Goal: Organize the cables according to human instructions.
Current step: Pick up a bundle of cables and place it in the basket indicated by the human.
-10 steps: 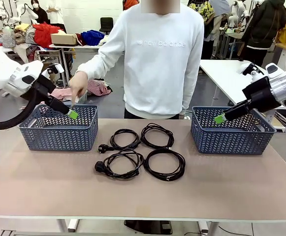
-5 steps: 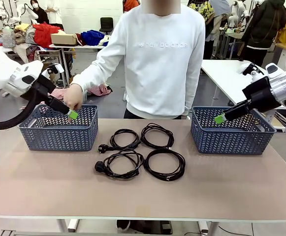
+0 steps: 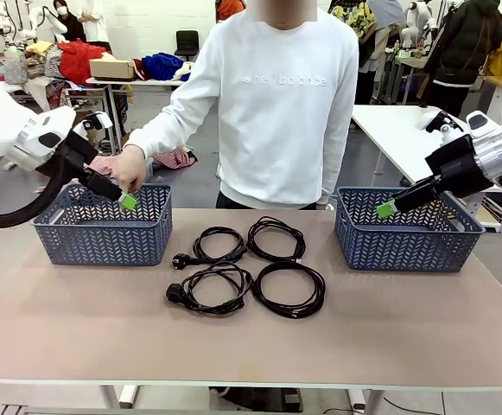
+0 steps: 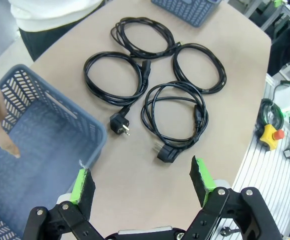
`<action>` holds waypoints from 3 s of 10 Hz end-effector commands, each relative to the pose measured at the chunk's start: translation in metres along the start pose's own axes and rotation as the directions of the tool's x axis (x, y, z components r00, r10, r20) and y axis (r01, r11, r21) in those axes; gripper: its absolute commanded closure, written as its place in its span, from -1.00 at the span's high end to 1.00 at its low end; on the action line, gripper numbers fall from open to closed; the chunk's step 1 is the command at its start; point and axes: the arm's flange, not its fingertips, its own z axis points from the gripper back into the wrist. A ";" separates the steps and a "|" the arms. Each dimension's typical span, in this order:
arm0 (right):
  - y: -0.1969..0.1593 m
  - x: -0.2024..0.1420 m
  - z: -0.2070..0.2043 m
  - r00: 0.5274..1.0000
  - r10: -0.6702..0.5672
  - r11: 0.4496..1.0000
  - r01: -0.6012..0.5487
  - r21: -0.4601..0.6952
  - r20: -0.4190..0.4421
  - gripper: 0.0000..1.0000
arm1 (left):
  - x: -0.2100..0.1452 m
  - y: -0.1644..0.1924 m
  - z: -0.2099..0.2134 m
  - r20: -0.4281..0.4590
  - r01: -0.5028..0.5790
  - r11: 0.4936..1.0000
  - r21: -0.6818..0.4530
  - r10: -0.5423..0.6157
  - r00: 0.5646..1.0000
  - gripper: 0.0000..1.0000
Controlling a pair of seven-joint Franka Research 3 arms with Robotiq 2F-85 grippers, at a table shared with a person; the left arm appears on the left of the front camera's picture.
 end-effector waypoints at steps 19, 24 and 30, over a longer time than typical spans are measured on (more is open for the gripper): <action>-0.005 0.001 -0.001 1.000 0.020 1.000 -0.020 0.018 0.020 1.00 | 0.038 -0.116 -0.154 -0.303 0.525 0.800 -0.289 -0.597 0.743 1.00; -0.005 0.001 -0.001 1.000 0.020 1.000 -0.020 0.018 0.020 1.00 | 0.031 -0.124 -0.168 -0.356 0.564 0.771 -0.297 -0.637 0.684 1.00; -0.005 0.001 -0.001 1.000 0.020 1.000 -0.020 0.018 0.020 1.00 | 0.007 -0.144 -0.220 -0.421 0.602 0.723 -0.339 -0.689 0.590 1.00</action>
